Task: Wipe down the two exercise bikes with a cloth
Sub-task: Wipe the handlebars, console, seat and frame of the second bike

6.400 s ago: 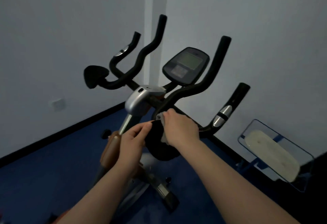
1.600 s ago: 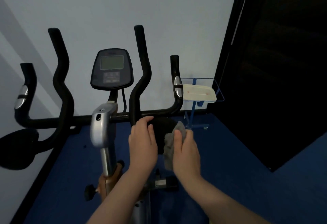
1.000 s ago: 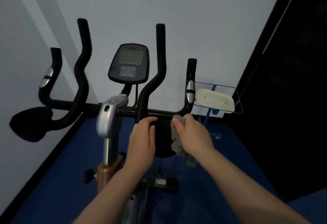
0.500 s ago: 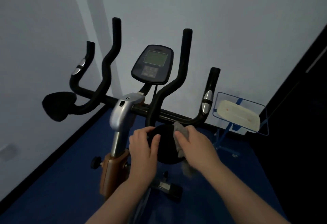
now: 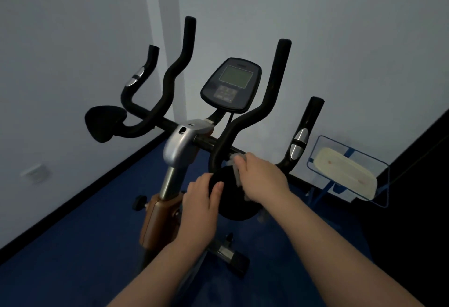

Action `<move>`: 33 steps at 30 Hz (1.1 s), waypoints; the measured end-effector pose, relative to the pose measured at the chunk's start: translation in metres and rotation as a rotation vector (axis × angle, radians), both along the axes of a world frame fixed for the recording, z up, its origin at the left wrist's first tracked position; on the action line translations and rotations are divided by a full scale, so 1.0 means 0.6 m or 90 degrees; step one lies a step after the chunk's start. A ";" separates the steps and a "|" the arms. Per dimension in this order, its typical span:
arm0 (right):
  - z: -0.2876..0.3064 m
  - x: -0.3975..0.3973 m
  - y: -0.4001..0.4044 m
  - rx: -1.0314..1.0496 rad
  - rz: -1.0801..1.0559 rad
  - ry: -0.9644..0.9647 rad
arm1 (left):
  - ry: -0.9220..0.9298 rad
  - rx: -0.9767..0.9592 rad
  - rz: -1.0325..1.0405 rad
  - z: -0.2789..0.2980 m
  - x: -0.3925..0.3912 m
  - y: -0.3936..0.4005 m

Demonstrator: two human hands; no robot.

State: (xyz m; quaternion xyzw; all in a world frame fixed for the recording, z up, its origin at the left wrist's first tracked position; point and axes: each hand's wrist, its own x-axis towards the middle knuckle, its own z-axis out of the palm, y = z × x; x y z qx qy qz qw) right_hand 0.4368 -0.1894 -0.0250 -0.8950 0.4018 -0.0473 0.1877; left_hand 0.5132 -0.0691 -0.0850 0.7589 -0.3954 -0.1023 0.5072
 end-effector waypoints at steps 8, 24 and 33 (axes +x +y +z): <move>-0.015 -0.036 0.002 -0.017 0.026 0.072 | -0.083 0.077 -0.001 0.005 0.008 0.007; 0.004 0.040 -0.007 -0.165 0.284 -0.054 | 0.102 -0.044 0.015 0.028 0.029 0.026; 0.021 0.067 -0.019 -0.097 0.282 0.118 | 0.141 -0.025 0.024 0.030 0.039 0.023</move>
